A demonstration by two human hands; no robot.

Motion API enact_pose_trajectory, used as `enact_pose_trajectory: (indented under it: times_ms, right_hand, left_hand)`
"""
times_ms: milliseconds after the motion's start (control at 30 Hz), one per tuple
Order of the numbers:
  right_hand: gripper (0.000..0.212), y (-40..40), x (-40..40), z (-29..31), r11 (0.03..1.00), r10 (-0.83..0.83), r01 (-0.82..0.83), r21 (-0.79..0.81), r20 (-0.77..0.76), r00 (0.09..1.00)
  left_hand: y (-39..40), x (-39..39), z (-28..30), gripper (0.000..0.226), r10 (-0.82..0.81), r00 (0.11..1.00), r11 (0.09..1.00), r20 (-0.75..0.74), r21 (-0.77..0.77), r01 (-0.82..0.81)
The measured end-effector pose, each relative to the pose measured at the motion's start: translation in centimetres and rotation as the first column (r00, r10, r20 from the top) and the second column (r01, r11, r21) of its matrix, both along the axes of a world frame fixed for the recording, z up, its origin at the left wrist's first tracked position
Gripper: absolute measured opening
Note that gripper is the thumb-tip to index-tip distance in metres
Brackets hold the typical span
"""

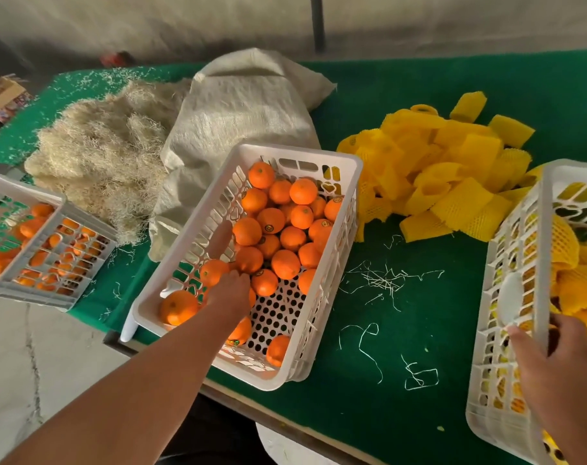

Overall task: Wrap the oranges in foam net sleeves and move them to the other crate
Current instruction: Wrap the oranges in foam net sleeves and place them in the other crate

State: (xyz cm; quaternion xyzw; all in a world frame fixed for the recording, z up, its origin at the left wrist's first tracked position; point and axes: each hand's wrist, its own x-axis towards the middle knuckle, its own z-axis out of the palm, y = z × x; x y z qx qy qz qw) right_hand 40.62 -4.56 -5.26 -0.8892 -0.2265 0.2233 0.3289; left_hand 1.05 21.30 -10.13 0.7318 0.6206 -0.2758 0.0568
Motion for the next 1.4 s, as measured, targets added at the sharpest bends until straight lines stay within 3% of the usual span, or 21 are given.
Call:
enact_pose_trajectory:
  times_ms: [167,233,300,333,367,400,467,500,567,633,733,833,867,933,1000,1033,1133,1233,1400]
  right_hand:
    - [0.034,0.1,0.0,-0.1,1.000,-0.002,0.002,0.005,0.007,1.000]
    - [0.032,0.0,0.2,-0.4,1.000,0.004,-0.004,0.013,0.020,1.000]
    - [0.031,-0.2,0.4,-0.7,1.000,0.011,-0.011,0.014,0.025,1.000]
    - [0.031,-0.3,0.5,-0.9,1.000,0.013,-0.014,0.014,0.028,1.000]
    - [0.031,-0.4,0.6,-1.1,1.000,0.016,-0.017,0.012,0.032,0.999]
    - [0.032,-0.4,0.6,-1.2,1.000,0.019,-0.020,0.011,0.035,0.999]
    - [0.032,-0.4,0.6,-1.3,1.000,0.024,-0.024,0.016,0.039,0.999]
    - [0.033,-0.4,0.6,-1.3,0.999,0.028,-0.029,0.022,0.046,0.999]
    - [0.035,-0.4,0.7,-1.2,0.999,0.039,-0.041,0.030,0.052,0.998]
    - [0.036,-0.6,0.8,-0.8,0.997,0.077,-0.078,0.009,0.034,0.996]
    - [0.049,-0.8,1.2,0.5,0.992,0.113,-0.111,-0.053,0.027,0.993]
    - [0.069,-1.1,1.3,2.1,0.999,0.030,-0.028,-0.019,0.121,0.992]
    - [0.066,-1.0,1.1,2.7,0.999,0.038,-0.041,0.020,0.151,0.988]
    - [0.053,-0.4,0.8,3.5,0.982,0.138,-0.164,0.093,0.236,0.962]
    - [0.038,1.0,0.2,4.2,0.939,0.260,-0.314,0.138,0.310,0.914]
    - [0.033,2.0,-0.1,4.2,0.914,0.311,-0.377,0.152,0.335,0.889]
    - [0.027,6.4,-0.8,3.4,0.856,0.461,-0.508,0.096,0.304,0.834]
    - [0.036,11.7,-0.4,1.3,0.791,0.611,-0.601,-0.117,0.194,0.767]
    - [0.039,19.8,1.5,-1.3,0.714,0.697,-0.630,-0.304,0.232,0.678]
  left_hand:
    - [-0.3,-0.1,1.0,0.039,0.068,0.992,0.995,0.111,0.062,-0.075]
    - [-1.0,-0.3,2.2,0.042,0.136,0.953,0.979,0.272,0.111,-0.171]
    - [-2.0,-0.1,4.1,0.054,0.216,0.835,0.949,0.506,0.094,-0.302]
    - [-2.6,0.4,5.3,0.061,0.285,0.714,0.926,0.639,0.008,-0.377]
    - [-3.2,1.0,6.6,0.066,0.377,0.523,0.888,0.764,-0.138,-0.439]
    - [-3.9,1.9,8.0,0.066,0.476,0.269,0.831,0.837,-0.329,-0.448]
    - [-5.4,3.7,10.0,0.066,0.620,-0.210,0.700,0.756,-0.654,-0.286]
    - [-6.0,4.6,10.7,0.070,0.655,-0.365,0.652,0.662,-0.739,-0.168]
    - [-6.9,6.5,11.7,0.068,0.700,-0.522,0.590,0.487,-0.807,0.039]
    - [-7.4,8.4,12.6,0.072,0.737,-0.553,0.544,0.388,-0.826,0.146]
    - [-7.7,10.3,12.9,0.063,0.765,-0.557,0.508,0.324,-0.835,0.211]
    - [-7.7,11.4,12.4,0.060,0.695,-0.435,0.659,0.572,-0.749,0.068]
    - [-7.8,11.7,12.1,0.062,0.640,-0.338,0.732,0.690,-0.681,-0.004]
    - [-8.0,12.1,11.6,0.067,0.446,-0.029,0.886,0.895,-0.445,-0.132]
    - [-8.2,12.4,10.9,0.074,0.126,0.303,0.991,0.945,-0.108,-0.075]
    - [-8.2,12.5,10.3,0.075,-0.039,0.395,0.999,0.918,0.033,0.021]
    - [-8.7,13.2,8.4,0.075,-0.334,0.519,0.937,0.787,0.218,0.274]
    - [-9.3,13.4,7.0,0.073,-0.507,0.589,0.860,0.629,0.328,0.391]
    - [-9.1,13.8,6.3,0.077,-0.614,0.606,0.789,0.506,0.381,0.482]
